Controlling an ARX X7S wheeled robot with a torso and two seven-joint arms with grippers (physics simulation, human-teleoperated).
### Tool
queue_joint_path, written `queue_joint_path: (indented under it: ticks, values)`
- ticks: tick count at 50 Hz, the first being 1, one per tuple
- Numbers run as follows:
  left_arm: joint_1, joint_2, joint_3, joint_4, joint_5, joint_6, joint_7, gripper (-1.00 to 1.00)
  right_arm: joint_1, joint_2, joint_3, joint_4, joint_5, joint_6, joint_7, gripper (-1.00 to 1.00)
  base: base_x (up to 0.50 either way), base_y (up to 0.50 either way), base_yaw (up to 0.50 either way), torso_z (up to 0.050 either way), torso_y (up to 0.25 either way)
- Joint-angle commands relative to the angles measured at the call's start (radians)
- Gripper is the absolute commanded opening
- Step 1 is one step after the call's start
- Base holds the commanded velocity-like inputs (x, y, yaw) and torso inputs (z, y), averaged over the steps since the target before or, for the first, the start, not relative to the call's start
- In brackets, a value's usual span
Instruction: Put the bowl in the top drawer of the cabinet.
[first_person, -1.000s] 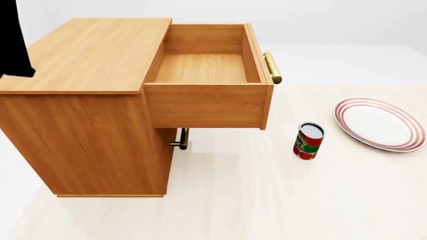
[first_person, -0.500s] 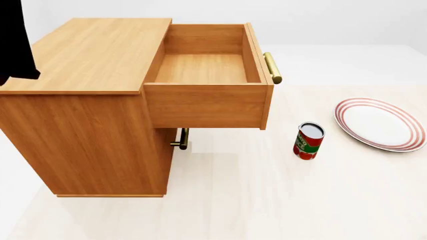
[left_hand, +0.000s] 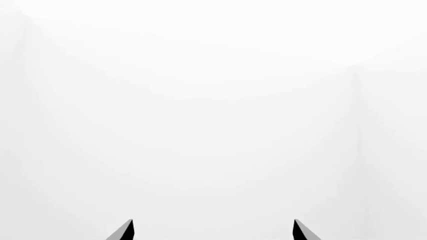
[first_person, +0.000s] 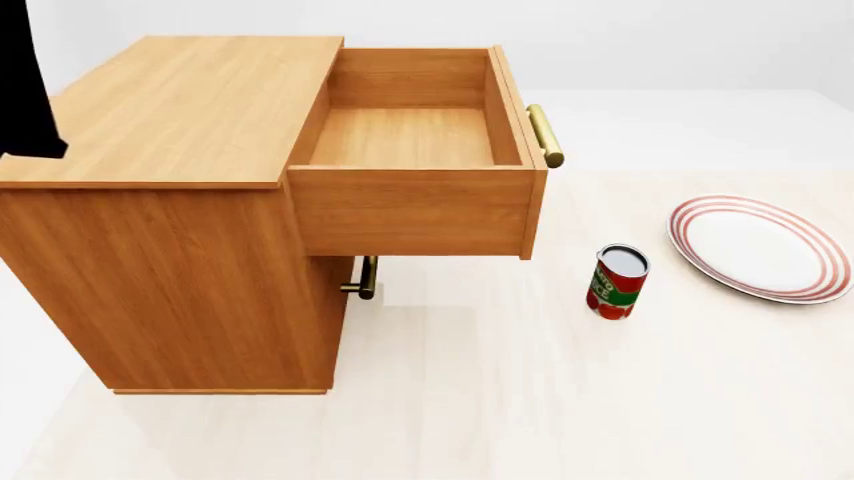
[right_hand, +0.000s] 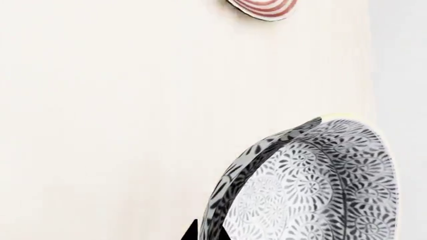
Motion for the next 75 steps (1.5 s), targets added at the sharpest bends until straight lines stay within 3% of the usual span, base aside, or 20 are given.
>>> queue_joint_path:
  ticks: [1, 10, 28, 38, 48, 50, 65, 75]
  values:
    - [0.010, -0.008, -0.011, 0.005, -0.012, 0.010, -0.010, 1.00, 0.263, -0.119, 0.158, -0.085, -0.074, 0.296, -0.128, -1.00, 0.00, 0.00, 0.00, 0.000, 0.000]
    - [0.019, -0.010, -0.017, 0.006, -0.009, 0.015, -0.008, 1.00, 0.394, -0.290, 0.086, -0.022, -0.317, 0.272, -0.444, -1.00, 0.00, 0.00, 0.00, 0.000, 0.001]
    - [-0.001, -0.029, -0.002, 0.002, -0.026, 0.025, -0.024, 1.00, 0.439, -0.669, -0.087, 0.421, -0.652, -0.189, -0.937, -1.00, 0.00, 0.00, 0.00, 0.000, 0.000]
    - [-0.025, -0.059, -0.003, 0.002, -0.077, 0.036, -0.064, 1.00, 0.445, -0.875, -0.104, 0.767, -0.759, -0.516, -1.182, -1.00, 0.00, 0.00, 0.00, 0.000, 0.001]
    - [-0.040, -0.077, 0.003, 0.000, -0.109, 0.046, -0.086, 1.00, 0.416, -1.203, -0.080, 1.420, -0.836, -0.936, -1.435, -1.00, 0.00, 0.00, 0.00, 0.000, 0.000]
    - [-0.038, -0.077, 0.003, 0.001, -0.110, 0.046, -0.082, 1.00, 0.407, -1.268, -0.067, 1.547, -0.847, -1.015, -1.477, -1.00, 0.00, 0.00, 0.00, 0.000, 0.000]
    - [-0.021, -0.092, -0.010, -0.004, -0.128, 0.047, -0.069, 1.00, 0.392, -1.388, 0.270, 1.549, -1.138, -1.073, -1.573, -1.00, 0.00, 0.00, 0.00, 0.000, 0.001]
    - [-0.032, -0.103, -0.007, -0.011, -0.163, 0.062, -0.083, 1.00, 0.372, -1.463, 0.412, 1.549, -1.239, -1.126, -1.597, -1.00, 0.00, 0.00, 0.00, 0.000, 0.000]
